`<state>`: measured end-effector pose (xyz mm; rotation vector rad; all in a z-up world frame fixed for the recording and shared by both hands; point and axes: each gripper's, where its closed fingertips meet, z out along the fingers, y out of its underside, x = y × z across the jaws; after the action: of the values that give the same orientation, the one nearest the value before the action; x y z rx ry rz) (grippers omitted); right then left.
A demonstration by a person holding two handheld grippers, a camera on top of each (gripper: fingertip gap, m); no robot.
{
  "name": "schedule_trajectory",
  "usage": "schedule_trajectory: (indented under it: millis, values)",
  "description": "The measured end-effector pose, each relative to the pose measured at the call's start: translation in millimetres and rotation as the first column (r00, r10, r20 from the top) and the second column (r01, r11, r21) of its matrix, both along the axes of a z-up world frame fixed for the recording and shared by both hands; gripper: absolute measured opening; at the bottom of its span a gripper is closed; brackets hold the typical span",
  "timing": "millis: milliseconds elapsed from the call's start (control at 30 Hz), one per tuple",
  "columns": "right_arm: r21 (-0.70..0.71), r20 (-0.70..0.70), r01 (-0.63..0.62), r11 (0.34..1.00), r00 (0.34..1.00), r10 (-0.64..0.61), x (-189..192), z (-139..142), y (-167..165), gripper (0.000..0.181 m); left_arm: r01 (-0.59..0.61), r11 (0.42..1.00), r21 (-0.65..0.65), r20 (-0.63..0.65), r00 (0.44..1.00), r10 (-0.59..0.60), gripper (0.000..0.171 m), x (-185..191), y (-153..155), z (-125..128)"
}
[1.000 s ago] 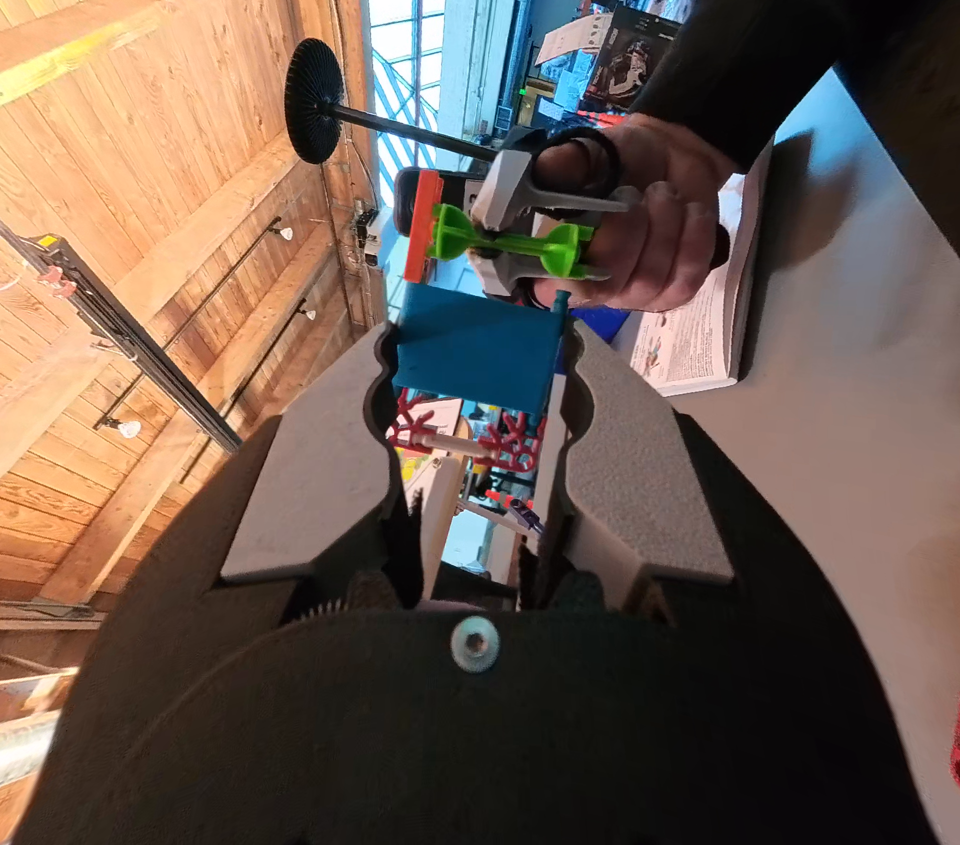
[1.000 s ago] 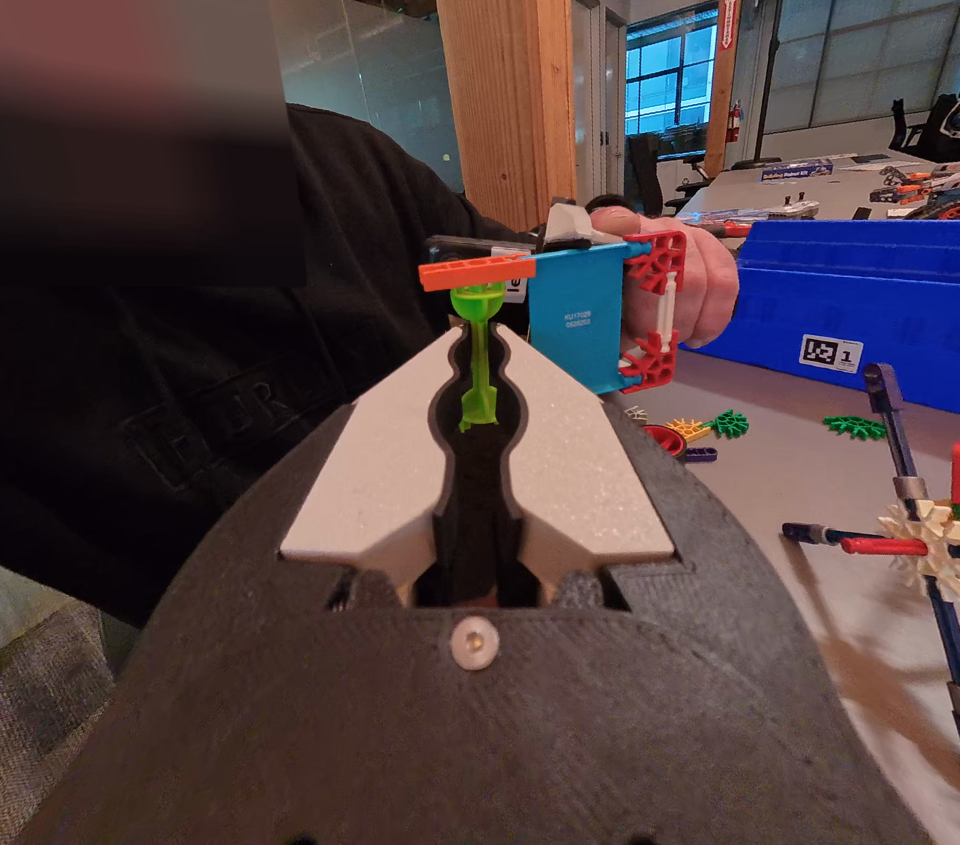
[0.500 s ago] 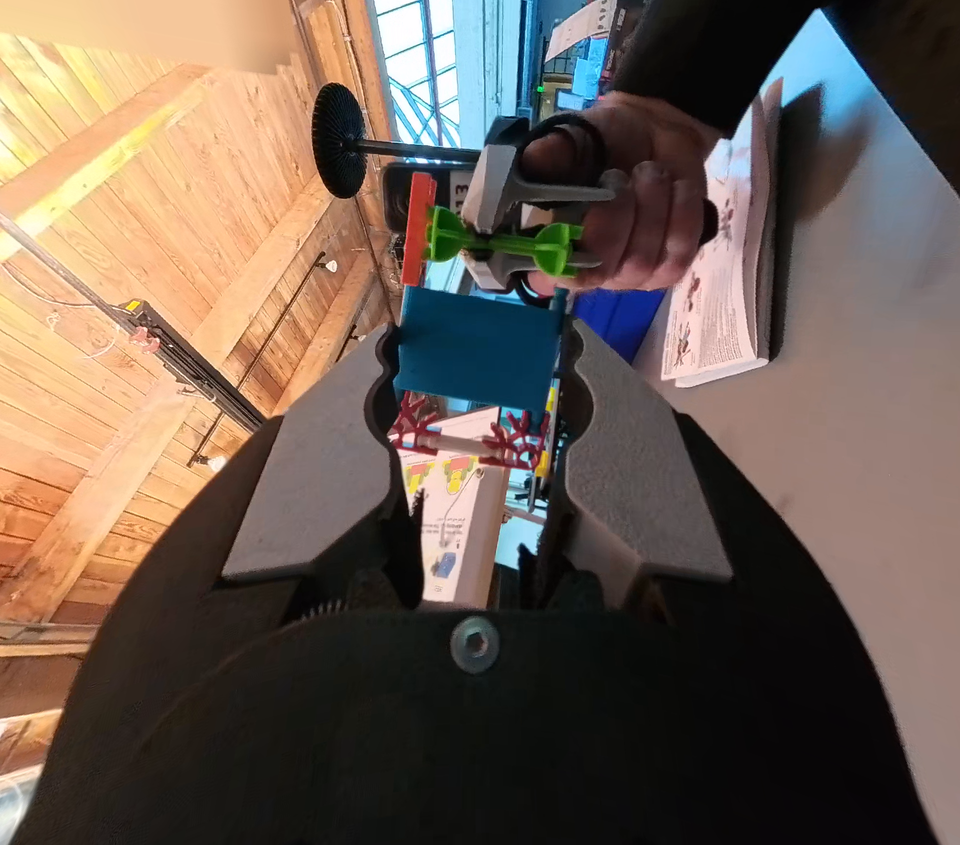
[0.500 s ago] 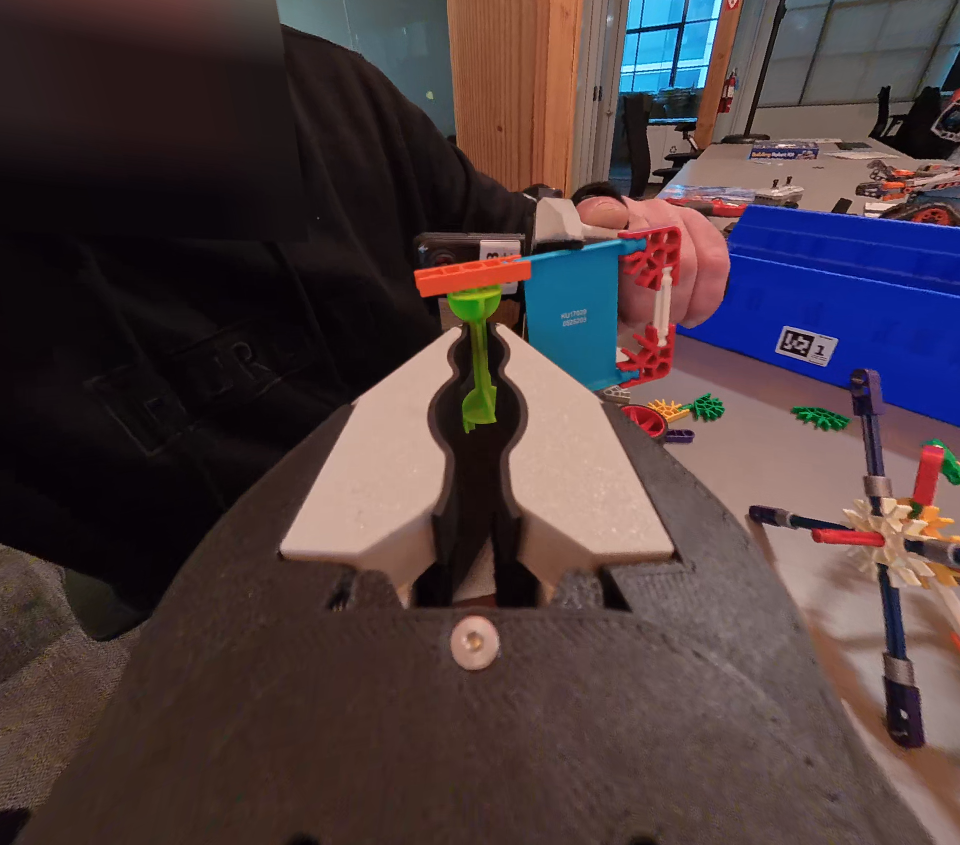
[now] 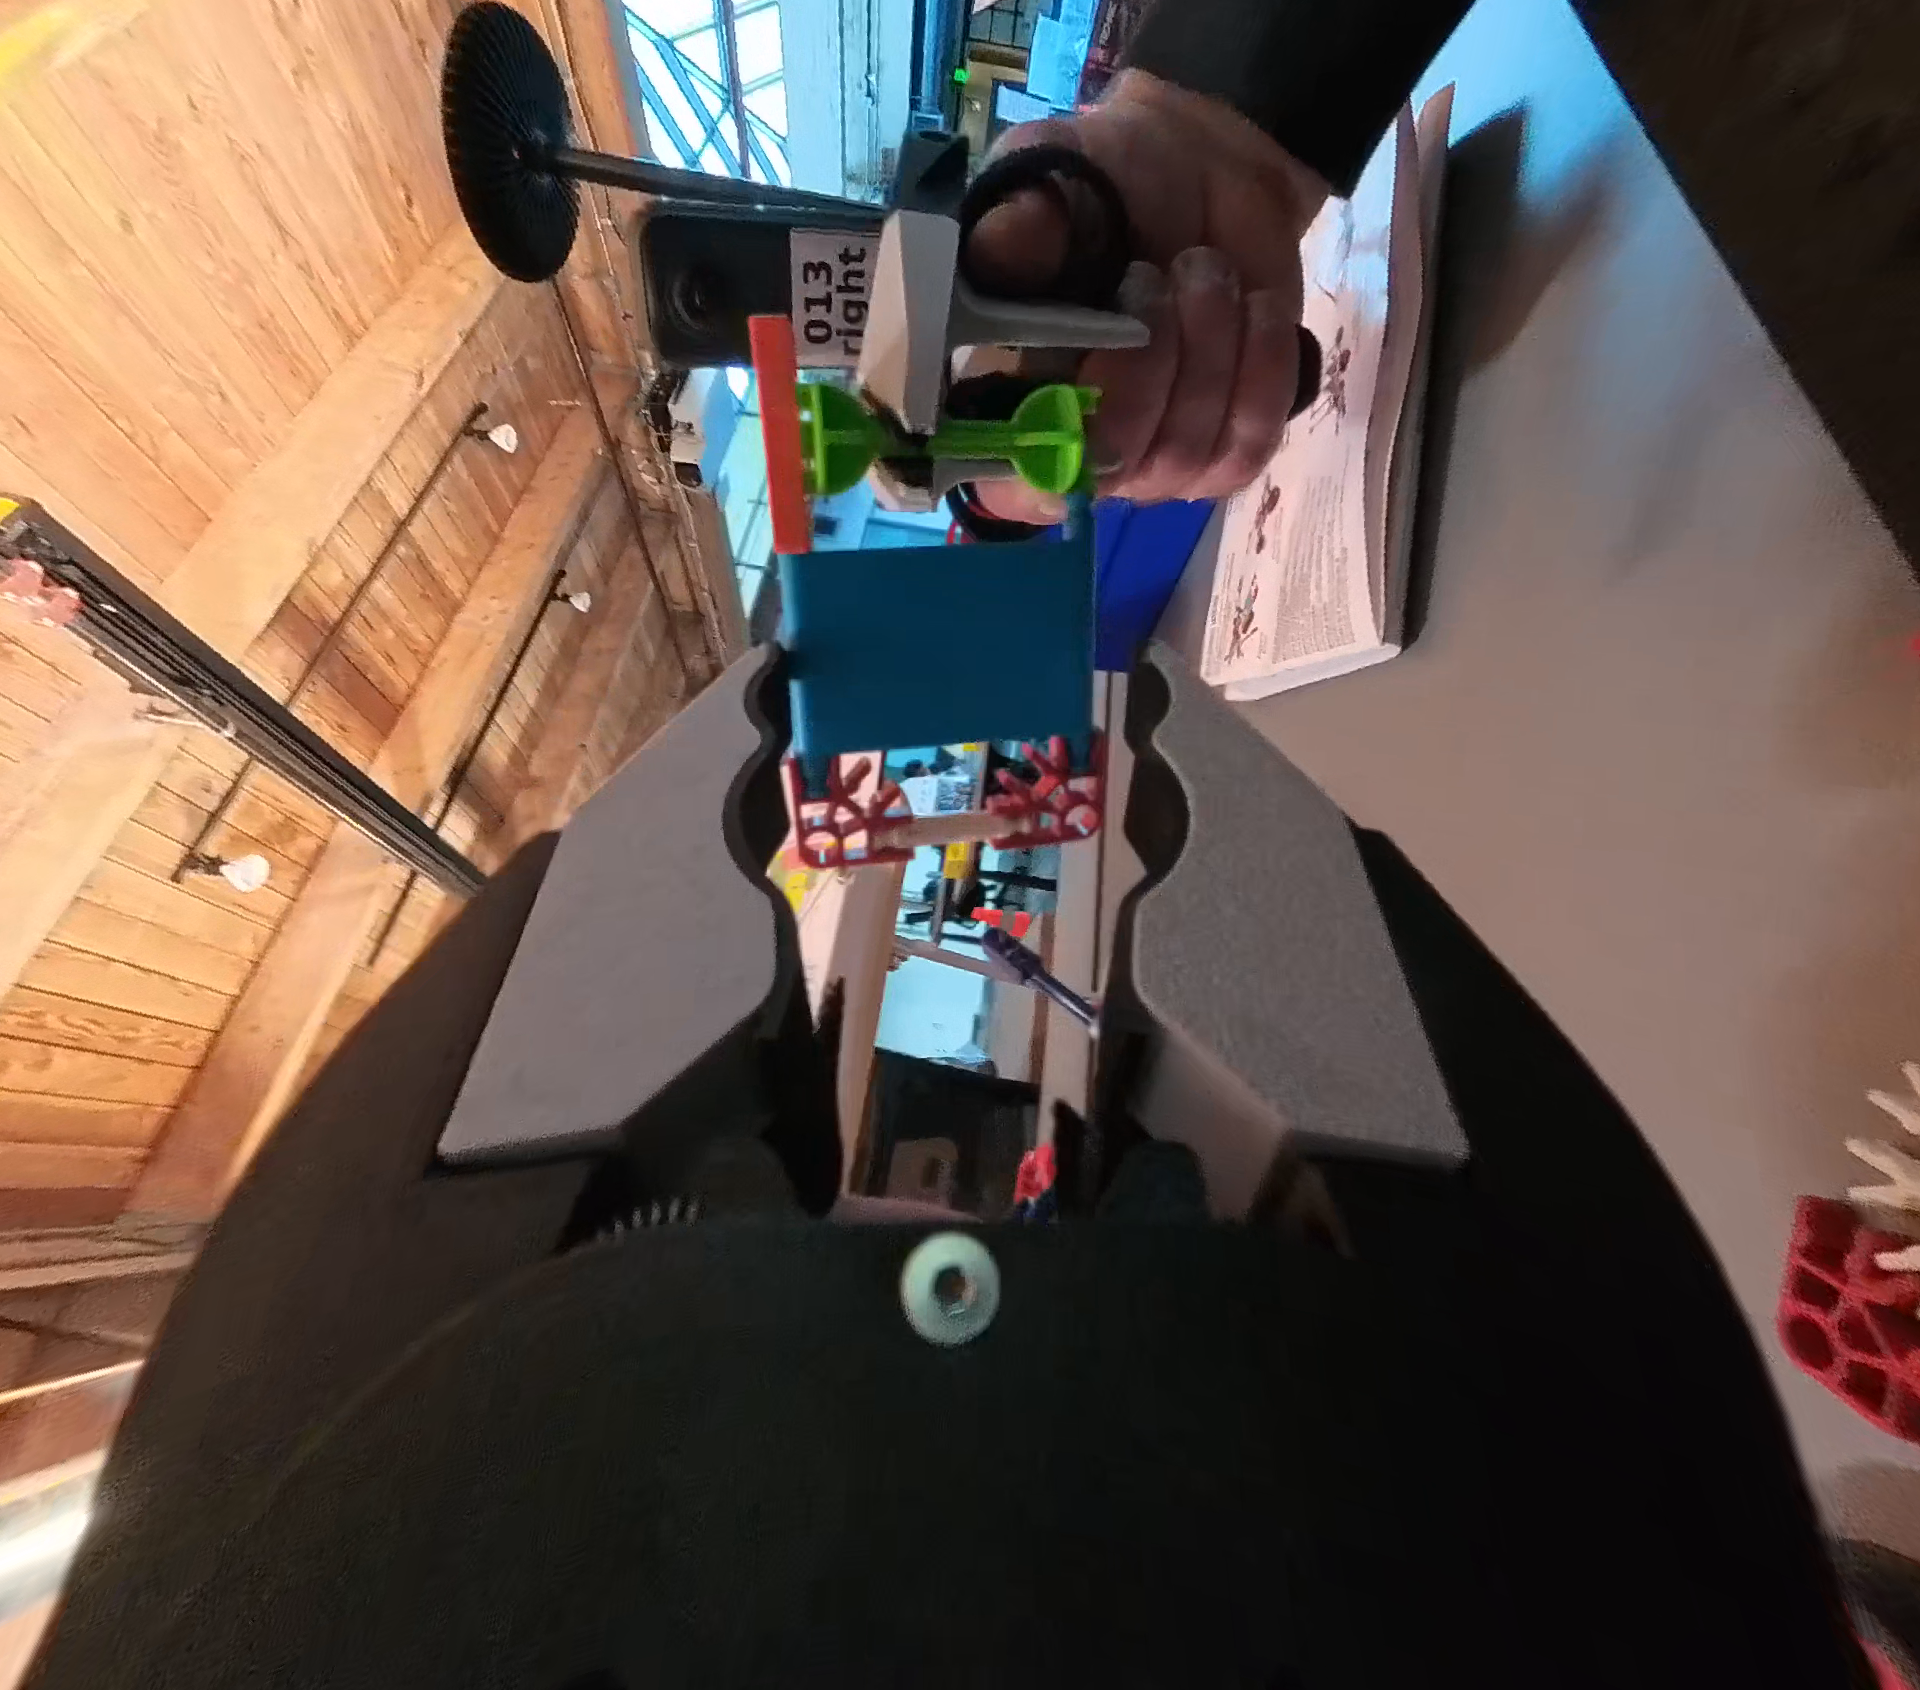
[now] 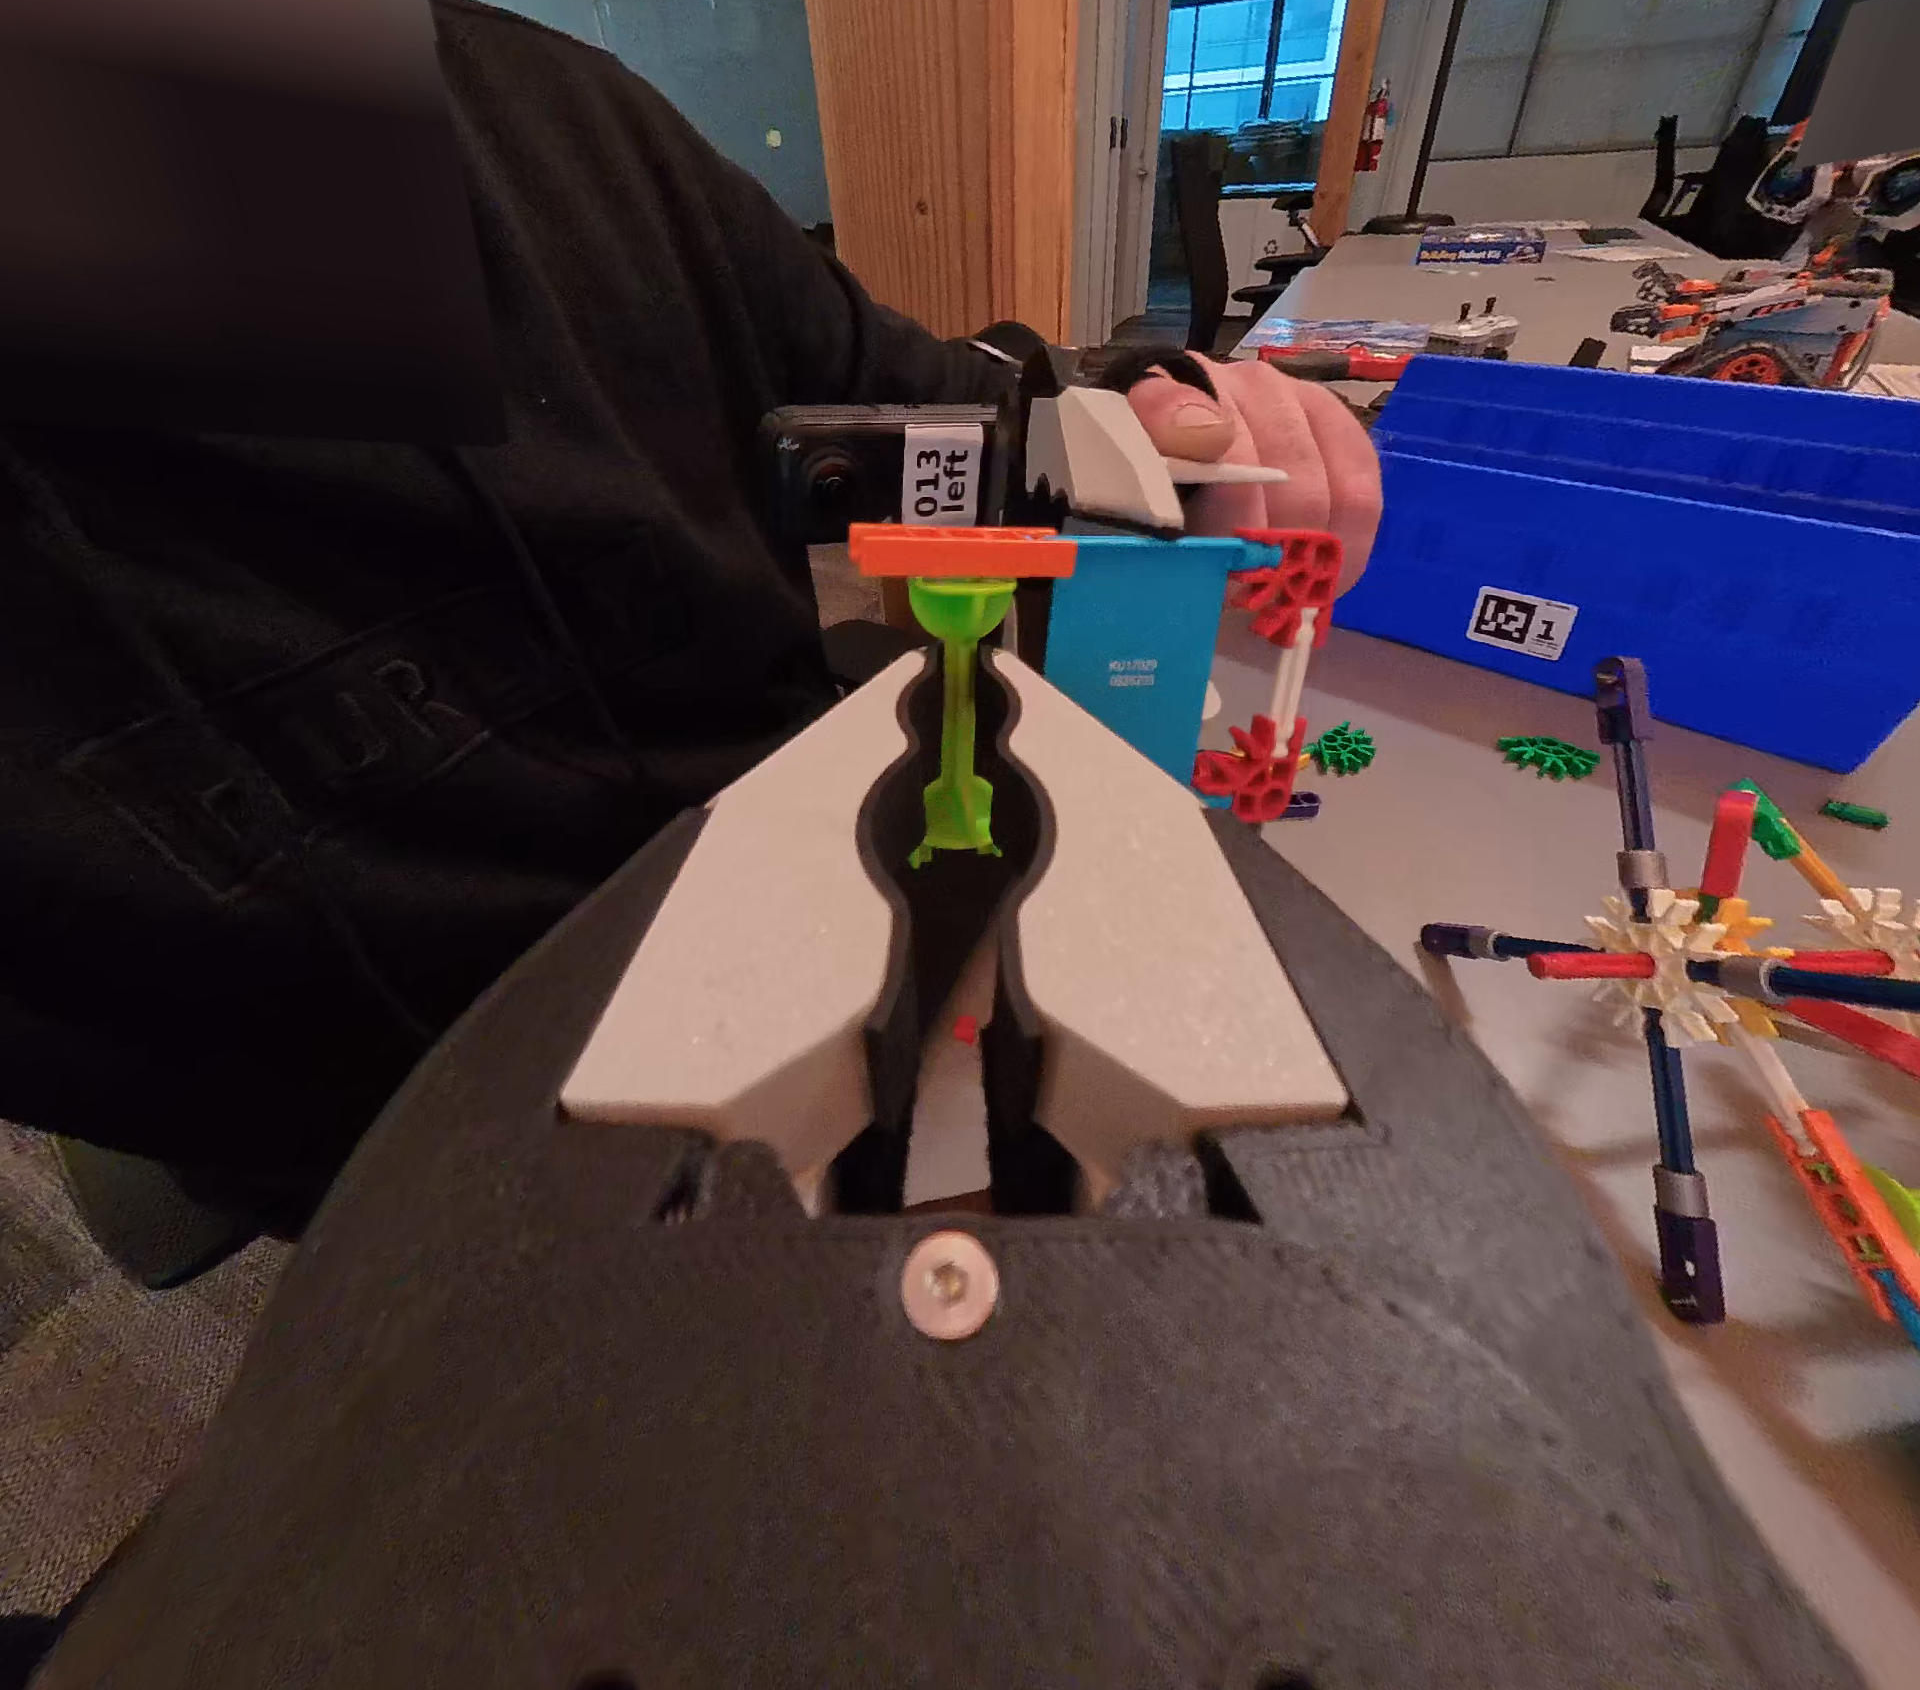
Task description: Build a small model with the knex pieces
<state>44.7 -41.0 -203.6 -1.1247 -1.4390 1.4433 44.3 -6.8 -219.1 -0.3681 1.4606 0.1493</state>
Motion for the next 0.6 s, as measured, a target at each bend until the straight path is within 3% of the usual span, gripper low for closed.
schedule_trajectory:
  millis: [233, 367, 600]
  values:
    - [-0.015, 0.054, 0.057, 0.998, 0.997, -0.056, -7, -13, 13, 0.003, 0.075, 0.986, -0.146, 0.088, 0.994, -0.063, 0.05, 2, -18, 27]
    - [-0.016, 0.078, 0.081, 0.997, 0.994, -0.079, -9, -17, 17, 0.003, 0.05, 0.983, -0.179, -0.007, 0.999, -0.052, 0.03, 7, -18, 13]
    - [0.018, 0.124, 0.12, 0.993, 0.985, -0.122, -11, -25, 23, 0.003, 0.026, 0.966, -0.259, -0.058, 0.997, -0.042, 0.022, 6, -12, 1]
